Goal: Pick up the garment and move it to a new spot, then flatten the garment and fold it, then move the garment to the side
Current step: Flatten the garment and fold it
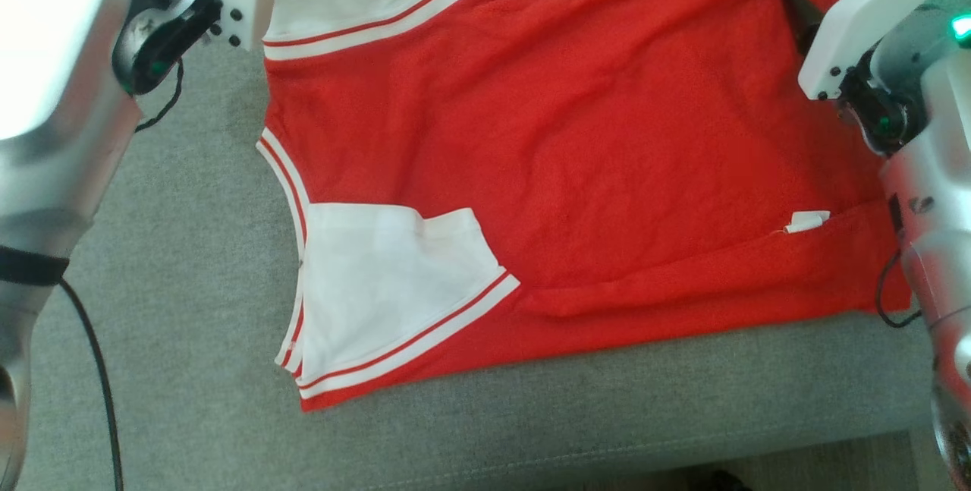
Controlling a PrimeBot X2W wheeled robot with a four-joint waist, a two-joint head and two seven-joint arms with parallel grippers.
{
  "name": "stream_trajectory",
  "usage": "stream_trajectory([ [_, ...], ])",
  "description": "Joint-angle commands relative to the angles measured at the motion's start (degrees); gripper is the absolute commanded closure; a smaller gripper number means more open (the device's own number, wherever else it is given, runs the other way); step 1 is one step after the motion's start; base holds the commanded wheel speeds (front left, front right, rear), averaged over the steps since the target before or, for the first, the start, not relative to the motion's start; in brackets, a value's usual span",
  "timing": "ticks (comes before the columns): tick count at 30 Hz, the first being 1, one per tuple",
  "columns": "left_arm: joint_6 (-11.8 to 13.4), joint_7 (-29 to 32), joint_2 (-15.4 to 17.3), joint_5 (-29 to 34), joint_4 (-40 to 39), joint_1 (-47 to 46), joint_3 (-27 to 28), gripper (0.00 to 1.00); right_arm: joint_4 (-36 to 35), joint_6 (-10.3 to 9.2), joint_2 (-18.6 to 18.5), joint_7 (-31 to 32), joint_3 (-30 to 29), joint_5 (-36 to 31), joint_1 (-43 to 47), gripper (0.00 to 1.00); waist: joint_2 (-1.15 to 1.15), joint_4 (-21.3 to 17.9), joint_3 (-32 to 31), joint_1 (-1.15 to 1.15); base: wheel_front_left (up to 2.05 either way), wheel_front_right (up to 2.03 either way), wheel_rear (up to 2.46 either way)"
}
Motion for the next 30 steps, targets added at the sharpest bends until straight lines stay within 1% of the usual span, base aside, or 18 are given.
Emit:
stream_trajectory([
  [1,0.4,0.32,2.6,-0.19,-1.84,-2.03,2.07,1.0,-1.07,0.37,0.3,-0.79,0.97,0.75,-1.51,0.0,0.0,0.01,-0.06,0.0,0.0,0.0,0.0],
  [7,0.41,0.42,2.42,-0.4,-2.16,-1.98,1.65,1.0,1.67,0.37,-0.46,-2.17,2.54,2.14,-3.25,0.0,0.0,0.45,-0.13,0.0,0.0,0.0,0.0],
  [8,0.41,0.4,2.39,-0.41,-2.2,-2.01,1.57,1.0,2.09,0.37,-0.6,-2.39,2.73,2.31,-3.57,0.09,0.0,0.53,-0.1,0.0,0.0,0.0,0.0],
  [9,0.41,0.4,2.39,-0.41,-2.2,-2.01,1.57,1.0,2.09,0.37,-0.6,-2.39,2.73,2.31,-3.57,0.09,0.0,0.53,-0.1,0.0,0.0,0.0,0.0],
  [10,0.4,0.39,2.35,-0.43,-2.22,-2.03,1.49,1.0,2.53,0.37,-0.78,-2.65,2.89,2.42,-3.92,0.15,0.0,0.61,-0.07,0.0,0.0,0.0,0.0],
  [11,0.4,0.37,2.33,-0.42,-2.23,-2.07,1.41,1.0,2.96,0.37,-0.96,-2.96,3.06,2.42,-4.25,0.16,0.0,0.67,-0.03,0.0,0.0,0.0,0.0],
  [13,0.39,0.31,2.27,-0.42,-2.21,-2.1,1.26,1.0,3.86,0.37,-1.2,-3.52,3.29,2.5,-4.82,0.25,0.0,0.82,0.0,0.0,0.0,0.0,0.0],
  [14,0.39,0.25,2.23,-0.44,-2.19,-2.1,1.19,1.0,4.33,0.37,-1.32,-3.83,3.38,2.49,-5.1,0.34,0.0,0.9,-0.01,0.0,0.0,0.0,0.0],
  [15,0.39,0.19,2.2,-0.46,-2.16,-2.07,1.13,1.0,4.77,0.37,-1.37,-4.1,3.5,2.52,-5.35,0.48,0.0,0.96,-0.02,0.0,0.0,0.0,0.0],
  [18,0.37,-0.02,2.3,-0.52,-2.05,-2.09,1.01,1.0,5.96,0.37,-1.55,-4.97,3.96,2.59,-6.1,0.85,0.0,1.1,0.03,0.0,0.0,0.0,0.0],
  [19,0.36,-0.11,2.39,-0.53,-2.01,-2.11,0.98,1.0,6.26,0.37,-1.56,-5.33,4.09,2.64,-6.35,1.0,0.0,1.1,0.04,0.0,0.0,0.0,0.0],
  [24,0.57,-2.53,3.18,0.49,-1.99,-2.56,1.03,1.0,7.43,0.37,-2.1,-7.73,4.2,3.26,-7.93,1.0,0.0,1.01,0.06,0.0,0.0,0.0,0.0],
  [30,1.13,-9.47,3.94,2.44,0.05,-4.29,2.08,1.0,7.32,0.37,-3.1,-10.54,2.67,7.45,-9.57,1.0,0.0,0.78,-0.42,0.0,0.0,0.0,0.0],
])
